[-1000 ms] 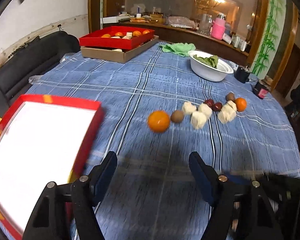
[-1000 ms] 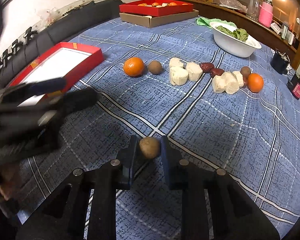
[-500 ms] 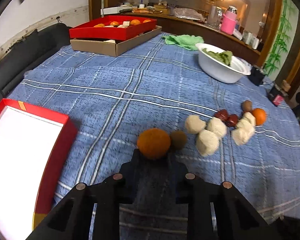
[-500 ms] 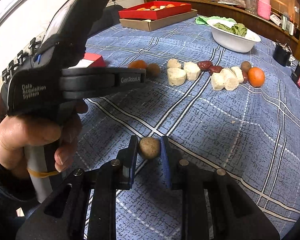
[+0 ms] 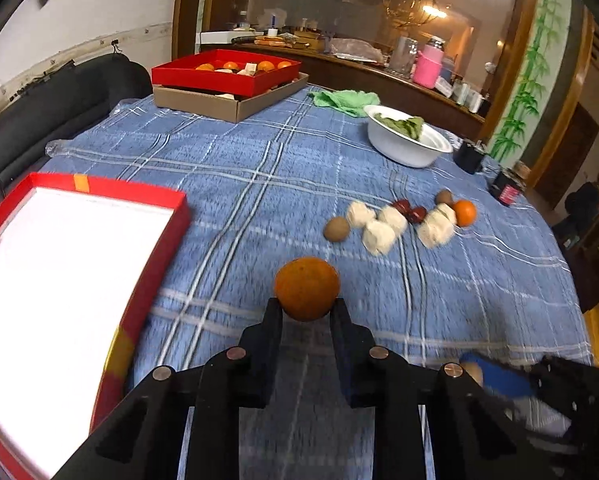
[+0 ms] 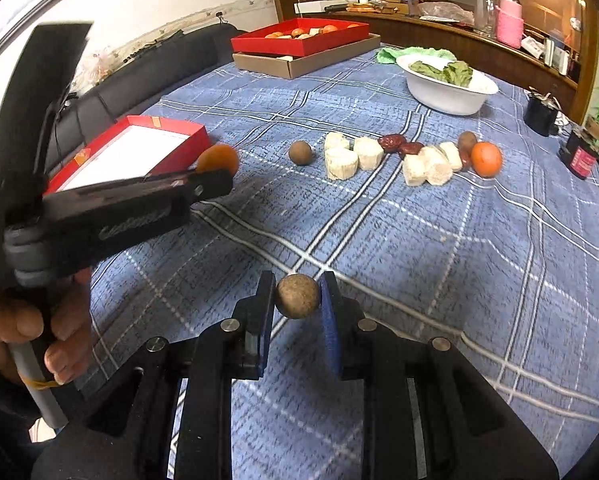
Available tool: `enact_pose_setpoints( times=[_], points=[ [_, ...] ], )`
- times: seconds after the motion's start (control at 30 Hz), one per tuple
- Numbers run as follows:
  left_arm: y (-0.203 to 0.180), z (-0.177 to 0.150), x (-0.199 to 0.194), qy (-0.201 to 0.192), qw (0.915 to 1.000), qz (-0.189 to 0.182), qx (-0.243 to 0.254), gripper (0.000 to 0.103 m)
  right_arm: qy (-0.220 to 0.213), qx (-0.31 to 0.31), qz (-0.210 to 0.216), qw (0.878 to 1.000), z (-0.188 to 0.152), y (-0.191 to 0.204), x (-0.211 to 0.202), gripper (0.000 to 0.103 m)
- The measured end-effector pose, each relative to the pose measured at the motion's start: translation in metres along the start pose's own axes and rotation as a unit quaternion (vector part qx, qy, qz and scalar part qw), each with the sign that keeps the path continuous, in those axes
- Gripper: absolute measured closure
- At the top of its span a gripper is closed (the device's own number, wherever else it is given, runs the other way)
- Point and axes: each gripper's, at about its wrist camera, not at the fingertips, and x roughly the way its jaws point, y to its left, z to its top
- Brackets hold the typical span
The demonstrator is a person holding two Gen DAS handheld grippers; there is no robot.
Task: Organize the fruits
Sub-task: 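Grasp the brown nut with the right tool while the left tool grasps the mandarin orange, then carry both held items over the red-rimmed tray and open both tools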
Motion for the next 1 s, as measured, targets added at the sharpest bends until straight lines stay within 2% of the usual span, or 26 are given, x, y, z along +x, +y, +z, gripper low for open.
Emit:
enact_pose_setpoints(
  times=[0.33,0.67,1.0],
  points=[
    [0.022,-0.035,-0.062,-0.031,0.9993,-0.005,-0.018,0.079,-0.021,-0.008,0.003,1.0,0.0,0.015,-0.018,0.081],
    [0.073,-0.048,-0.107,-0.064,0.9948,0.057,-0.055,0.08,-0.028,-0.048,0.022,0.998,0.006,0.062,-0.024,0.081],
    [0.135,-0.054,-0.123,-0.07,0.9852,0.116,-0.106,0.08,-0.039,-0.095,0.052,0.993,0.023,0.125,-0.016,0.081]
  ],
)
